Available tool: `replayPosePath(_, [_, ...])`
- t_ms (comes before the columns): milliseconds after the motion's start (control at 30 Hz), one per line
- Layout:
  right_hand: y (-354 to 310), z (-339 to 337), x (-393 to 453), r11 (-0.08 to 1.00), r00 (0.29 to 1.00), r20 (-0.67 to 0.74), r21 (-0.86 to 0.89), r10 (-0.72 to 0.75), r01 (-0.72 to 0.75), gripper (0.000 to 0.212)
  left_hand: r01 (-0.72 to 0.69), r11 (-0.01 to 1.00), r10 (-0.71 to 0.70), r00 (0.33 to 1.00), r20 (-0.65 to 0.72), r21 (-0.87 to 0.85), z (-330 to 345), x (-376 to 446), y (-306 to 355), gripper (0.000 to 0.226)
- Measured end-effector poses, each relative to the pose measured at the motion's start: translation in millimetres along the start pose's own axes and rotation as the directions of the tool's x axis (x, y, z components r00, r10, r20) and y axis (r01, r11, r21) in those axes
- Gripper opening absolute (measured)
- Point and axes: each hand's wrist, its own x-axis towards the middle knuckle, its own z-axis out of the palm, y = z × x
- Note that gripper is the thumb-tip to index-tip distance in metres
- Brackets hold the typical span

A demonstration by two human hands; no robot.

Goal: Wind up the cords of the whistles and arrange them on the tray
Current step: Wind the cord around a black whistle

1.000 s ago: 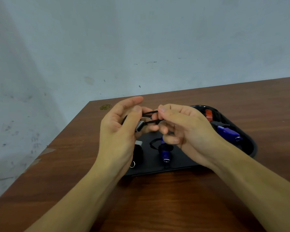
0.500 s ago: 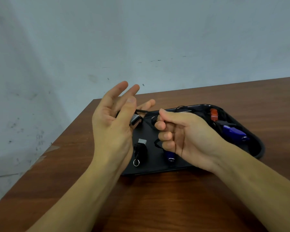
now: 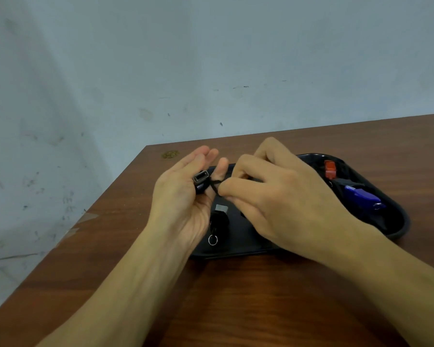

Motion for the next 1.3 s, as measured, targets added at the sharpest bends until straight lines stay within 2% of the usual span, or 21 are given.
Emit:
replayPosePath(100, [0, -2, 3, 0.999, 0.998, -0.043, -0.015, -0.05, 0.05, 0.024, 0.02, 0.999, -0.021, 1.0, 0.013, 0.044, 1, -2, 0, 0.016])
replayPosePath(233, [2, -1, 3, 0.998, 0.999, -0.004, -0.014, -0.054, 0.054, 0.011, -0.012, 0.988, 0.01, 1.0, 0.013, 0.151, 0, -1, -4, 0.016])
replayPosePath(333, [1, -2, 4, 0.997, 0.996, 0.053, 0.02, -0.072, 0.071, 0.011, -0.027, 0.977, 0.02, 0.999, 0.034, 0.21, -3, 0, -7, 0.018])
replayPosePath(433, [0, -1, 5, 0.993, 0.996, 0.016, 0.075, -0.088, 0.086, 0.013, -0.044, 0.965, 0.027, 0.997, 0.067, 0.259, -6, -2, -11, 0.017])
replayPosePath(567, [6, 5, 4, 0.982, 0.998, -0.05, 0.185, -0.03, 0.039, 0.015, -0.075, 0.952, 0.046, 0.994, 0.101, 0.298, -7, -4, -13, 0.02])
replayPosePath(700, [13, 12, 4, 0.94, 0.983, -0.151, 0.337, 0.102, -0.046, 0.015, -0.079, 0.952, 0.047, 0.992, 0.114, 0.296, -7, -2, -18, 0.021])
replayPosePath(767, [11, 13, 4, 0.85, 0.967, -0.124, 0.51, 0.222, -0.13, 0.016, -0.05, 0.96, 0.013, 0.991, 0.136, 0.275, -5, -4, -19, 0.022])
replayPosePath(833, [8, 14, 3, 0.661, 0.926, -0.033, 0.709, 0.377, -0.244, 0.018, -0.018, 0.974, -0.021, 0.985, 0.171, 0.226, -4, -5, -19, 0.024])
replayPosePath(900, [5, 16, 2, 0.491, 0.878, 0.033, 0.818, 0.477, -0.298, 0.015, 0.019, 0.983, -0.055, 0.98, 0.191, 0.184, -4, -3, -19, 0.028])
replayPosePath(933, [3, 18, 3, 0.485, 0.868, 0.027, 0.821, 0.496, -0.302, 0.013, 0.036, 0.985, -0.069, 0.979, 0.191, 0.171, -4, -2, -18, 0.03])
replayPosePath(1033, [0, 19, 5, 0.605, 0.847, -0.043, 0.718, 0.53, -0.343, 0.016, 0.053, 0.99, -0.073, 0.986, 0.15, 0.134, -2, -2, -16, 0.029])
replayPosePath(1167, [-9, 19, 6, 0.545, 0.82, -0.016, 0.754, 0.572, -0.366, 0.013, 0.031, 0.995, -0.041, 0.992, 0.116, 0.09, 3, -6, -15, 0.026])
replayPosePath(1233, [-12, 21, 6, 0.566, 0.83, -0.013, 0.737, 0.557, -0.369, 0.006, 0.021, 0.995, -0.033, 0.992, 0.119, 0.095, 3, -7, -14, 0.026])
replayPosePath(1300, [-12, 23, 7, 0.6, 0.84, -0.016, 0.708, 0.543, -0.374, 0.01, 0.016, 0.995, -0.029, 0.991, 0.13, 0.1, 3, -8, -12, 0.025])
